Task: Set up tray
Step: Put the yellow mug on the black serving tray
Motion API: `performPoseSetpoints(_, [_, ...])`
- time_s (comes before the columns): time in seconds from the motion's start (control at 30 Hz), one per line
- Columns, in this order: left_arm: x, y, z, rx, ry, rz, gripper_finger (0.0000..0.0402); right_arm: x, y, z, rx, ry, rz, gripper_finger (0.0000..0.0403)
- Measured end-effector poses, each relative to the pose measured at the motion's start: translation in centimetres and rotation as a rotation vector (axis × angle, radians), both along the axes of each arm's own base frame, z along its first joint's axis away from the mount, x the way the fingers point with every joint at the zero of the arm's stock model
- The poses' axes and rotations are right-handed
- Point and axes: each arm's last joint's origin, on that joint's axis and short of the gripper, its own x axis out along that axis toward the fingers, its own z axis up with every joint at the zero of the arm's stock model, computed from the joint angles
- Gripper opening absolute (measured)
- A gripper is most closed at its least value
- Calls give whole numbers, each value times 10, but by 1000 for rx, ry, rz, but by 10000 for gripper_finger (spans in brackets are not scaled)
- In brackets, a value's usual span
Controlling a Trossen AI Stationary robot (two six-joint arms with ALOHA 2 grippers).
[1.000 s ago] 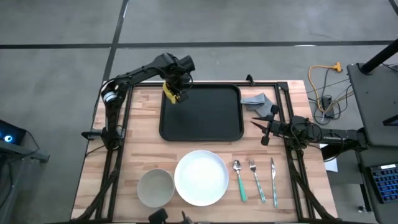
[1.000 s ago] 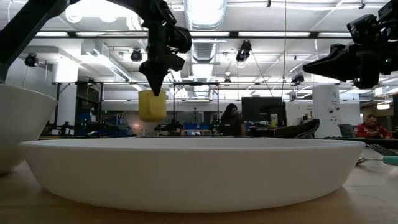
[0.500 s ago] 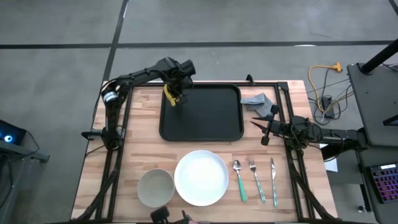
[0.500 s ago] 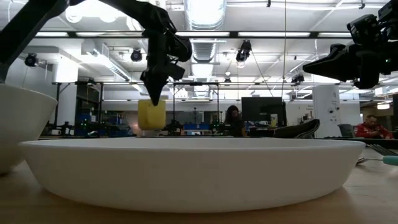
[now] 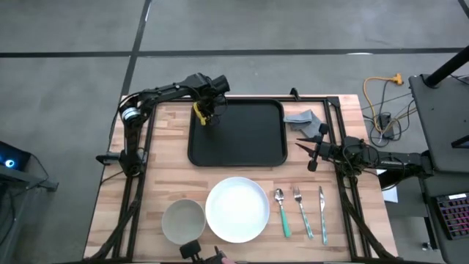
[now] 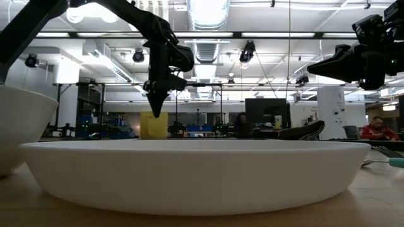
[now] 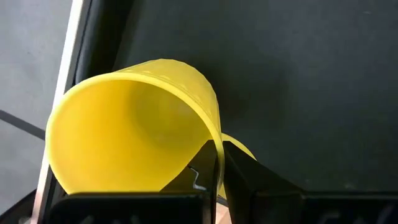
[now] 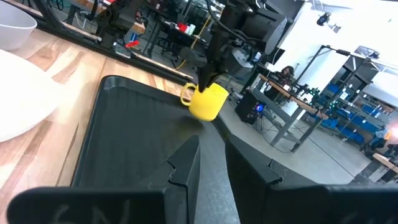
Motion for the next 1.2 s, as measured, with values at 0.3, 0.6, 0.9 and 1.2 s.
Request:
performPoseSetpoints(0.3, [-5,10,1,20,-12,20,0,0,0,0,0,0,-1,68])
performPoseSetpoints(0.6, [-8,14,1,19,-10,27,0,0,0,0,0,0,-1,68])
performPoseSetpoints(0.9, [-8,15,1,22,-13,9,0,0,0,0,1,-1,0,68])
performPoseSetpoints(1.2, [-9,17,1,23,-13,8,0,0,0,0,1,-1,0,68])
